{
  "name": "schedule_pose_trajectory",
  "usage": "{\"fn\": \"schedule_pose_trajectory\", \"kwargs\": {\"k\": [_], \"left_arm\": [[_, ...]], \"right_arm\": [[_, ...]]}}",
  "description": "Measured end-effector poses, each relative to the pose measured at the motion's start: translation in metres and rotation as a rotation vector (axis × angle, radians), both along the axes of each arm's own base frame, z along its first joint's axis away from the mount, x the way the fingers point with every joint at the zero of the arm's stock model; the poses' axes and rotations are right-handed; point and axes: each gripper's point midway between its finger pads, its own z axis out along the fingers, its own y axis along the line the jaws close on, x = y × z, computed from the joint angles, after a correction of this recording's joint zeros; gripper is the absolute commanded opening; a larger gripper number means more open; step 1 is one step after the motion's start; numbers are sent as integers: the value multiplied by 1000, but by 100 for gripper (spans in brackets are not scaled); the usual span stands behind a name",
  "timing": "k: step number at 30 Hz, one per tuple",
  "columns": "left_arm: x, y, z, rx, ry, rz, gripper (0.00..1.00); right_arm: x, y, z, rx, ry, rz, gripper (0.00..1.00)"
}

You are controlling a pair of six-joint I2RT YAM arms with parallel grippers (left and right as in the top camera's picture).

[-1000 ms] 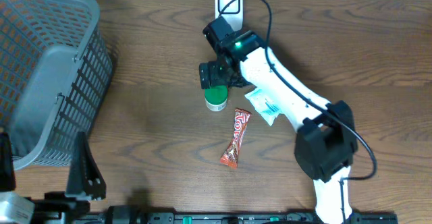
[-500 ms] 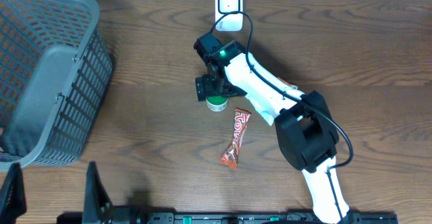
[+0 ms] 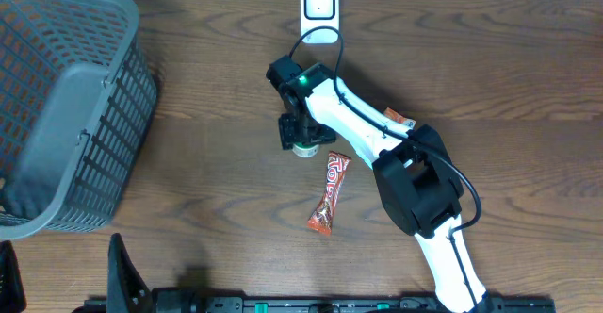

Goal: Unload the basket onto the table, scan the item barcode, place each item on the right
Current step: 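Lift the jar with the right gripper and hold it under the scanner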

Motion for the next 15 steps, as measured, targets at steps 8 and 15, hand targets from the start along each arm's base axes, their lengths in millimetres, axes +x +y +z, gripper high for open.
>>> {"fn": "schedule_pose_trajectory", "kwargs": {"k": [8, 15], "left_arm": [[6, 0, -17, -1, 71, 0, 98], [12, 0, -43, -3, 180, 0, 98]], "right_arm": [[-24, -18, 31, -70, 129, -15, 60], [-35, -26, 80, -44, 217, -29, 56]]}}
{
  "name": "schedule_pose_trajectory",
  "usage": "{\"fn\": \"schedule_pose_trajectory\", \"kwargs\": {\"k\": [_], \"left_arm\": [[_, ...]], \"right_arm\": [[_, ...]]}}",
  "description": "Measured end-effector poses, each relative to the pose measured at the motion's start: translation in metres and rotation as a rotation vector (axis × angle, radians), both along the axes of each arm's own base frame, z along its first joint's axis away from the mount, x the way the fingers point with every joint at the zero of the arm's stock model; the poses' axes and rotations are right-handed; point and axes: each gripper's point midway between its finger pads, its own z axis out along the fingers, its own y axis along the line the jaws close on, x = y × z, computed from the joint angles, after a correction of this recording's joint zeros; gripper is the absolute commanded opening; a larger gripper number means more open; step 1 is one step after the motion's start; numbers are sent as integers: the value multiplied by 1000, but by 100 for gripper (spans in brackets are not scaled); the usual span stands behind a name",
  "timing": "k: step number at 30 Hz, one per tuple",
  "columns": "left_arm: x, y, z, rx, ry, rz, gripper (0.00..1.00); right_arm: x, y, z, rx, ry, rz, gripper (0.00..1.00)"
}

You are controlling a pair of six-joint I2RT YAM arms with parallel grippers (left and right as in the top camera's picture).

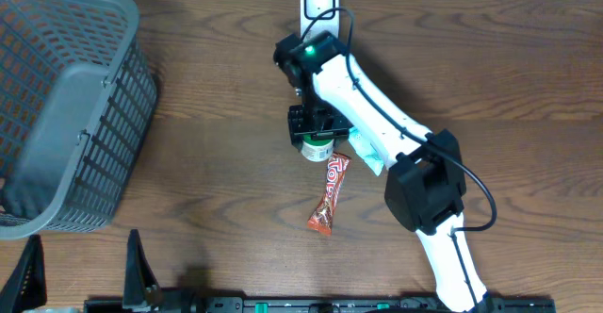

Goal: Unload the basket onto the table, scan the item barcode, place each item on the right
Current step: 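Lift the jar with the right gripper and hold it under the scanner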

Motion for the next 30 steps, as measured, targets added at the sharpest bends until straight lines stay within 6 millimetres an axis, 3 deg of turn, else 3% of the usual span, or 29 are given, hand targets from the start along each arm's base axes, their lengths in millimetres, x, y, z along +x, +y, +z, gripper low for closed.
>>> {"fn": "schedule_pose_trajectory", "kwargs": {"k": [8, 13, 17, 20, 27, 30], "left_arm": [[3, 0, -26, -2, 106, 0, 98], [2, 0, -69, -5, 280, 0, 98], [-7, 0, -112, -8, 462, 0, 98], [-14, 0, -133, -9, 552, 0, 98], [-16, 0, -138, -10, 572, 0, 98], [-19, 0, -145, -10, 603, 0, 98]], "right_arm": [[-15, 1, 19, 115, 146, -70, 57], [-9, 4, 19, 150, 135, -76, 53], [14, 7, 15, 174, 48, -74, 52], [49, 9, 17, 205, -92, -77, 53], [155, 13, 43, 261, -526, -106, 56], [194, 14, 62, 271, -713, -106, 49]]}}
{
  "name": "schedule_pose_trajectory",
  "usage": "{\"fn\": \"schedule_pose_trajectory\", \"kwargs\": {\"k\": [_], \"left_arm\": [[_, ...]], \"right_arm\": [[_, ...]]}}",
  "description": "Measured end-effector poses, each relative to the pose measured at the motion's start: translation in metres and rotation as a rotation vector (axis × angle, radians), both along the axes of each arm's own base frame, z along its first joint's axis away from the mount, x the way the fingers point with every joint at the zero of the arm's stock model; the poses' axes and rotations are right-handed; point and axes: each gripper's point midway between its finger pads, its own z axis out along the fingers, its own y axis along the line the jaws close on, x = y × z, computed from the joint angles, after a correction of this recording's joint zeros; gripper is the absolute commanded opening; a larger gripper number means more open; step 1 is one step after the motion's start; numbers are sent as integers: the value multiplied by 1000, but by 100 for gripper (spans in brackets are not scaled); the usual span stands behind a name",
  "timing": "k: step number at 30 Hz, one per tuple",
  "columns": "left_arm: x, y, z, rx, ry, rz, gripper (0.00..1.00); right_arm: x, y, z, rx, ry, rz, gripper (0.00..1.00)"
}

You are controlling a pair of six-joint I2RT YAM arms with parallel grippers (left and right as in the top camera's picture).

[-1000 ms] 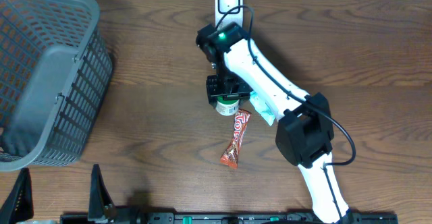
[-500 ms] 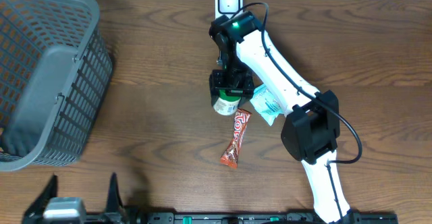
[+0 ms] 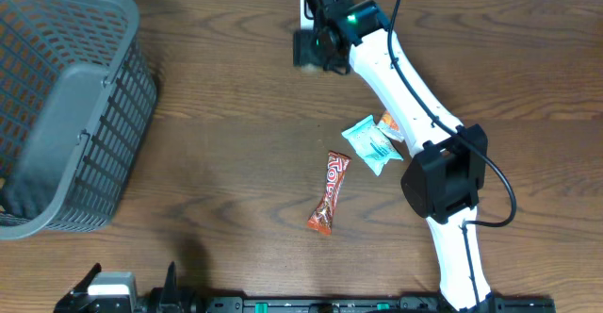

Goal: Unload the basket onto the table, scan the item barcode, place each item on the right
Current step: 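Lift the jar with the right gripper and hold it under the scanner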

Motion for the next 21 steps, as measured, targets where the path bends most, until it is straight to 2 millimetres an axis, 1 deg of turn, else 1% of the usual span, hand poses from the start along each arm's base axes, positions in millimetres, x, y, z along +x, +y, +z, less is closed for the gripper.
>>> {"fn": "schedule_pose_trajectory", "kwargs": {"k": [1, 4, 7, 8, 10, 12, 13, 15, 21], "left_arm": [[-1, 0, -3, 0, 13, 0, 98], [-6, 0, -11, -1, 50, 0, 98], [-9, 0, -17, -1, 76, 0, 98], [-9, 0, -17, -1, 77, 0, 98], [-9, 0, -17, -2, 77, 0, 98], [-9, 0, -17, -2, 77, 0, 98], [-9, 0, -17, -1, 77, 0, 98], [-9, 0, -17, -2, 77, 0, 98], [-9, 0, -17, -2, 77, 0, 98]], "right_arm": [[11, 0, 7, -4, -58, -5, 47], [40, 1, 29, -10, -218, -30, 46], [65, 0, 52, -7, -362, -74, 49], [72, 0, 57, -4, -398, -86, 50], [84, 0, 61, -5, -457, -112, 54], [97, 0, 58, -7, -506, -138, 54], [103, -1, 54, -10, -522, -151, 56], [116, 0, 41, -11, -555, -172, 59], [150, -5, 8, -3, -657, -209, 57]]}}
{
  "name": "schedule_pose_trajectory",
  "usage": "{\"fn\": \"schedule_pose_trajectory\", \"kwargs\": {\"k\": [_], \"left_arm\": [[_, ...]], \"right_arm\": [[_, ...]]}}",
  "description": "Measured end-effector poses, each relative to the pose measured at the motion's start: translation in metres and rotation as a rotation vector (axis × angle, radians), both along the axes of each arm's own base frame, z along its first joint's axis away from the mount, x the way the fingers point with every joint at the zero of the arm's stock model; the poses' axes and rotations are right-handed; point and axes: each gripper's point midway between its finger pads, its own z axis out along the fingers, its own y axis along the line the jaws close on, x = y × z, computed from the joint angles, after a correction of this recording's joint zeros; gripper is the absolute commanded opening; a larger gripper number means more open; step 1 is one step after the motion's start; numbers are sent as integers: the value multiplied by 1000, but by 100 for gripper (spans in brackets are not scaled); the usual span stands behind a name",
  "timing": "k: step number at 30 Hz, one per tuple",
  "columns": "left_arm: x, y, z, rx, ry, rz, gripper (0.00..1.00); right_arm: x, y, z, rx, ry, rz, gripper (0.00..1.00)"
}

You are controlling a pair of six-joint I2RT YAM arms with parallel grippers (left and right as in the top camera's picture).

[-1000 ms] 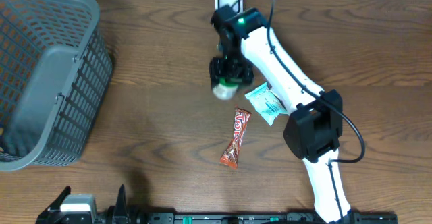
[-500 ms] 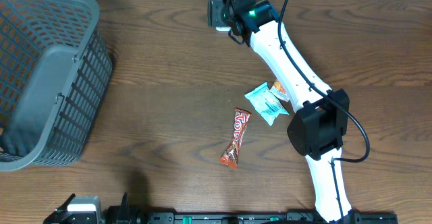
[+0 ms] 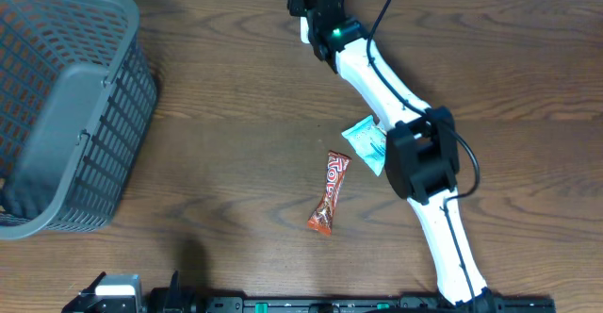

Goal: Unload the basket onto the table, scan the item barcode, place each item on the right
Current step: 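Lift the jar with the right gripper and hold it under the scanner, then carry the jar off to the right edge of the table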

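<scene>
My right arm reaches to the far edge of the table, and its gripper hangs over the white barcode scanner. Only a sliver of the scanner shows beside the arm. The item, a small jar with a green label, is hidden under the gripper's dark body and is nowhere on the table. The fingers themselves cannot be made out from above. My left gripper is out of view; only a bit of that arm shows at the near edge.
A grey plastic basket fills the left side. A red candy bar lies mid-table. A teal packet lies next to the right arm's elbow, with an orange one hidden beneath it.
The right gripper has gone from just below and left of the scanner to right over it at the table's far edge. The elbow now sits closer to the teal packet.
The right gripper was first down on the small jar beside the candy bar. It then held the jar just above the table, later held it near the scanner at the back, and now hangs over the scanner.
</scene>
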Motion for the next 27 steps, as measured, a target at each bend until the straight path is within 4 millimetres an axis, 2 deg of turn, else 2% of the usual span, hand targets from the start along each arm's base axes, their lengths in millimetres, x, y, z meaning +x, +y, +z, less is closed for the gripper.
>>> {"fn": "schedule_pose_trajectory", "kwargs": {"k": [4, 10, 17, 19, 20, 22, 26, 27], "left_arm": [[0, 0, 0, 0, 0, 0, 98], [0, 0, 0, 0, 0, 0, 98], [0, 0, 0, 0, 0, 0, 98], [0, 0, 0, 0, 0, 0, 98], [0, 0, 0, 0, 0, 0, 98], [0, 0, 0, 0, 0, 0, 98], [0, 0, 0, 0, 0, 0, 98], [0, 0, 0, 0, 1, 0, 98]], "right_arm": [[13, -8, -16, -30, -38, -10, 58], [17, -13, -11, -44, -65, -15, 57], [-4, -25, -53, -152, 135, -4, 58], [-16, -33, -50, -182, 200, -1, 57], [-22, -39, -45, -197, 232, -3, 57], [-37, -55, -25, -218, 284, -11, 57], [-71, -106, 40, -243, 348, -66, 59], [-82, -127, 62, -249, 356, -98, 60]]}}
